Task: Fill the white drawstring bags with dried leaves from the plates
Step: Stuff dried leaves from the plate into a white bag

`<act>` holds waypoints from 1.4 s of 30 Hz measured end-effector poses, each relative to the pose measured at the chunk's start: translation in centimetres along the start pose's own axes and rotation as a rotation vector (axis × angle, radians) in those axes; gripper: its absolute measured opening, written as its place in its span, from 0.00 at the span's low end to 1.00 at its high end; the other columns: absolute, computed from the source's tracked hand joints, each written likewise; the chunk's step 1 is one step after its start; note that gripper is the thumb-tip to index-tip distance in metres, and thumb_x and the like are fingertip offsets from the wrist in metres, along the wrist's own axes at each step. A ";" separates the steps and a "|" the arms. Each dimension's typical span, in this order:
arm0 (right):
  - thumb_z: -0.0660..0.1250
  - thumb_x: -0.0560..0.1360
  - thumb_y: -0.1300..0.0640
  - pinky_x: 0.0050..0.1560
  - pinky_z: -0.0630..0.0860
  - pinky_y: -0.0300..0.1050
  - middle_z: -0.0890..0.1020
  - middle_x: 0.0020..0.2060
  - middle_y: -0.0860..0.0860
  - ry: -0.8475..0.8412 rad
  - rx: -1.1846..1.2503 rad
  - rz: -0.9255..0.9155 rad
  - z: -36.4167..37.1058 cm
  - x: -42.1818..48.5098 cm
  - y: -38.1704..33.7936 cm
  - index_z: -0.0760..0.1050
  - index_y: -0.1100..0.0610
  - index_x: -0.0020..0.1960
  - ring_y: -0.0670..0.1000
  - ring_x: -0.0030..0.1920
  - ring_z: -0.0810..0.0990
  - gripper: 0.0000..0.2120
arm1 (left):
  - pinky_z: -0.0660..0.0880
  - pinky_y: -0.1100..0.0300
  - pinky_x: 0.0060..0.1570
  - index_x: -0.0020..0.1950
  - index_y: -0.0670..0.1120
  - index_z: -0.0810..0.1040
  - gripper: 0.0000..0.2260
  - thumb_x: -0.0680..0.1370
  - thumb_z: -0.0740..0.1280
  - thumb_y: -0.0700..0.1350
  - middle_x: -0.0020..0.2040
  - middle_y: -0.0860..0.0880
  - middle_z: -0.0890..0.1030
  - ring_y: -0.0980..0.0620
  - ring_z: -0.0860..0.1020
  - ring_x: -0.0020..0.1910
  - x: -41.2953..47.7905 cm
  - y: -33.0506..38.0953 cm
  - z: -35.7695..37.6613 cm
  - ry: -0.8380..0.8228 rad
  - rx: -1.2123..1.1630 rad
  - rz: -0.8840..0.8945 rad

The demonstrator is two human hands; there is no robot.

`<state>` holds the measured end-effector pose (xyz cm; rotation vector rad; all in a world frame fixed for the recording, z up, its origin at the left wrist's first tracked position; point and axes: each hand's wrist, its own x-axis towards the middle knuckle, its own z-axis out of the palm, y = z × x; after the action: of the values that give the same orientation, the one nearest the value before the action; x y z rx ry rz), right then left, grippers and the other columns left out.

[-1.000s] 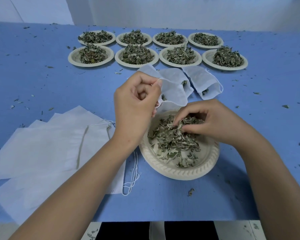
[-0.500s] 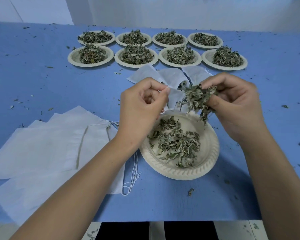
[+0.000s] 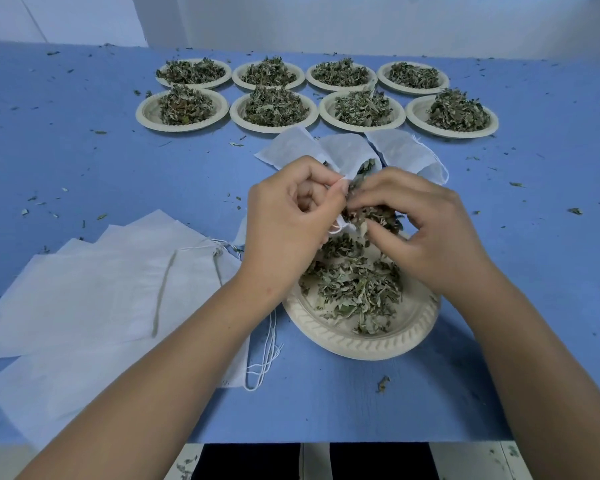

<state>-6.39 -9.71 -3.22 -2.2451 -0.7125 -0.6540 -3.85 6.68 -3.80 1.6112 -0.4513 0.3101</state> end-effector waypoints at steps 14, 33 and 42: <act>0.71 0.71 0.71 0.49 0.77 0.44 0.83 0.40 0.56 0.140 -0.072 -0.146 0.7 0.1 -0.5 0.82 0.65 0.43 0.55 0.44 0.81 0.03 | 0.68 0.66 0.25 0.40 0.48 0.78 0.08 0.77 0.69 0.38 0.24 0.54 0.73 0.59 0.70 0.22 0.0 0.0 -0.1 -0.005 -0.010 0.019; 0.73 0.68 0.51 0.65 0.55 0.50 0.77 0.50 0.41 0.066 -0.271 -0.066 -1.9 0.0 0.0 0.78 0.55 0.54 0.47 0.61 0.69 0.16 | 0.67 0.66 0.22 0.41 0.42 0.78 0.06 0.78 0.68 0.38 0.24 0.48 0.72 0.56 0.67 0.19 0.4 0.6 -0.6 0.105 -0.087 -0.076; 0.74 0.72 0.57 0.62 0.57 0.52 0.82 0.42 0.44 0.139 -0.207 -0.092 -1.4 0.2 0.0 0.83 0.55 0.43 0.51 0.53 0.76 0.02 | 0.68 0.65 0.23 0.40 0.44 0.78 0.07 0.78 0.69 0.38 0.24 0.48 0.73 0.56 0.68 0.19 0.3 0.6 -0.4 0.080 -0.086 -0.069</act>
<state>-6.61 -10.63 -2.24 -2.3349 -0.7094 -0.9579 -3.88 7.06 -3.12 1.5217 -0.3422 0.2980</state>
